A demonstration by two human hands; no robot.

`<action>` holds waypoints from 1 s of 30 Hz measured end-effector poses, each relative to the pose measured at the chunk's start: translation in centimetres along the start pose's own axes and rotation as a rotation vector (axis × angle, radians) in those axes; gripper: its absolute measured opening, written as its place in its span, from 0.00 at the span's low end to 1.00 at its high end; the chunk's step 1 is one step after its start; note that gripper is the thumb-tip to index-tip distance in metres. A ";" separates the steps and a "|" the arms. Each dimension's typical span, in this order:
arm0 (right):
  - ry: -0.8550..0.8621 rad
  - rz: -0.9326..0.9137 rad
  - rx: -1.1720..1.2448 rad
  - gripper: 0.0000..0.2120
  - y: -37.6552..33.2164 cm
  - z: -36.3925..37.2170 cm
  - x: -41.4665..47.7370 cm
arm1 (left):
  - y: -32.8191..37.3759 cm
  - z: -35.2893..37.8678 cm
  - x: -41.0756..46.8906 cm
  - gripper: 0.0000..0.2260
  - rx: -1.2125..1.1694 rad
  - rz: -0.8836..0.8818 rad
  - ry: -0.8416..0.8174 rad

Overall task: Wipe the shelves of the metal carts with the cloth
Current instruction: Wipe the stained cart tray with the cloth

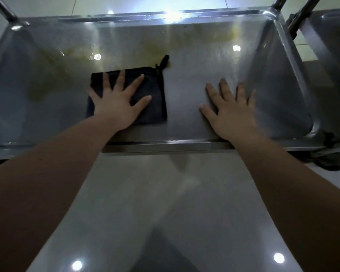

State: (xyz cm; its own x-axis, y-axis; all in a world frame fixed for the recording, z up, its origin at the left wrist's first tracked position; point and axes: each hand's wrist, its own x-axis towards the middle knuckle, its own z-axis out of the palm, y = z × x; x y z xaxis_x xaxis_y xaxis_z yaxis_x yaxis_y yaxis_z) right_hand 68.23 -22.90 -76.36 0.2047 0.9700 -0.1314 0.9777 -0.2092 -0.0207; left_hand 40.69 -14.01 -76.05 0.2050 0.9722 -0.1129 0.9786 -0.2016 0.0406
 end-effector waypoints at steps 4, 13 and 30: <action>0.003 0.021 -0.024 0.32 -0.4 0.2 0.2 | 1.5 0.3 -0.1 0.33 0.012 -0.012 -0.008; -0.004 0.007 0.011 0.30 0.0 -0.3 -0.2 | 5.4 0.5 -2.0 0.34 0.003 0.196 0.014; -0.012 0.075 0.005 0.30 -2.9 0.0 1.7 | -1.2 -0.3 -4.4 0.29 -0.004 -0.052 -0.067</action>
State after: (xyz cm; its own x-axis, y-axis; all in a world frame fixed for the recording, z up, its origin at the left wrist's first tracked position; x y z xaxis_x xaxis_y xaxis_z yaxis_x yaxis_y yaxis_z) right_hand 65.70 -20.60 -76.50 0.2769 0.9499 -0.1450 0.9593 -0.2820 -0.0152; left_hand 38.63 -18.05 -75.34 0.1543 0.9712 -0.1816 0.9880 -0.1500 0.0372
